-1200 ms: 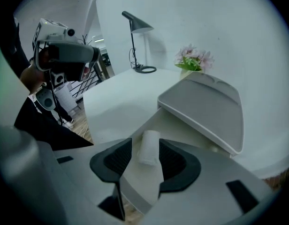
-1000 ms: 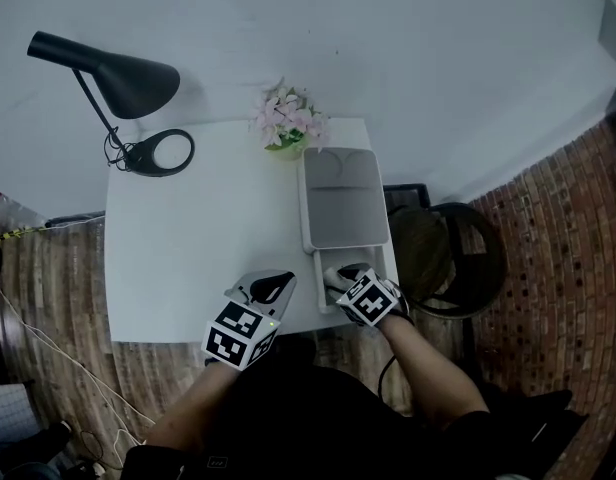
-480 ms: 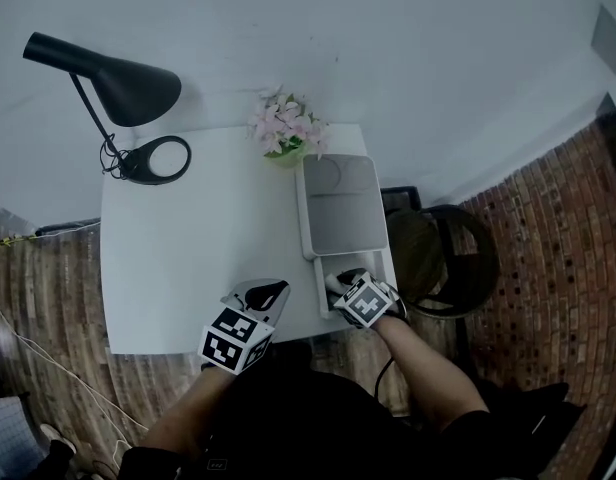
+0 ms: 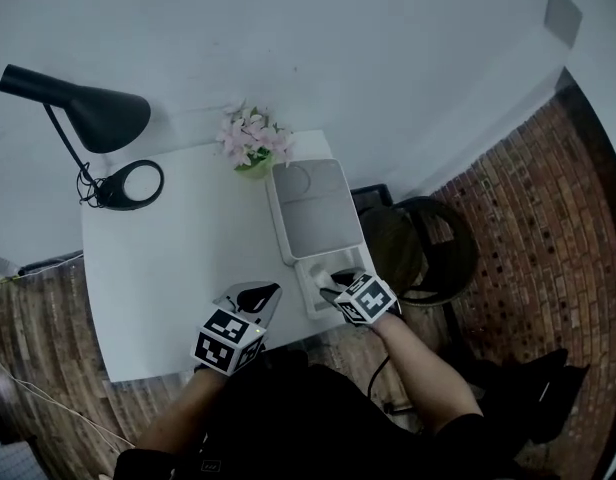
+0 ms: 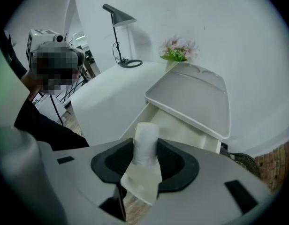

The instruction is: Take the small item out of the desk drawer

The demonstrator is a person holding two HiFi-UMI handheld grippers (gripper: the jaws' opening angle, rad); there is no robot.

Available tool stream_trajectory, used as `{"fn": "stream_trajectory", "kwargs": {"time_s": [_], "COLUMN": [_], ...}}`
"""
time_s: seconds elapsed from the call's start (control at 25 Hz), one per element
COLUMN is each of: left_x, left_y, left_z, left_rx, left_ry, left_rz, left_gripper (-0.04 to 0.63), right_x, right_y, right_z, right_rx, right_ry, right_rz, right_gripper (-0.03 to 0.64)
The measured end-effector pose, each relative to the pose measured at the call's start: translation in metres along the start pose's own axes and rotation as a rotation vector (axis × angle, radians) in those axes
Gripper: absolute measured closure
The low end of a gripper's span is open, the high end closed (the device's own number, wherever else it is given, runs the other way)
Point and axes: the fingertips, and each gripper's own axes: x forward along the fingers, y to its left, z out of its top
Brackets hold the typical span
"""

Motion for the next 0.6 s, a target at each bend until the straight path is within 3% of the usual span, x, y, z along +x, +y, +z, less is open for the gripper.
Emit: {"fn": "stream_trajectory", "kwargs": {"time_s": [0.36, 0.6], "left_x": [-0.004, 0.016], "left_y": [-0.018, -0.037], "left_z": [0.031, 0.057], "left_rx": [0.064, 0.112], "left_ry": [-0.014, -0.035], "left_rz": [0.025, 0.077], "left_gripper": [0.588, 0.588], "right_x": [-0.063, -0.12], "right_y": [-0.007, -0.016], "right_z": [0.031, 0.034], "right_rx": [0.077, 0.09], "right_ry": [-0.297, -0.47], "right_rz": [0.011, 0.094], "right_gripper": [0.457, 0.459]}}
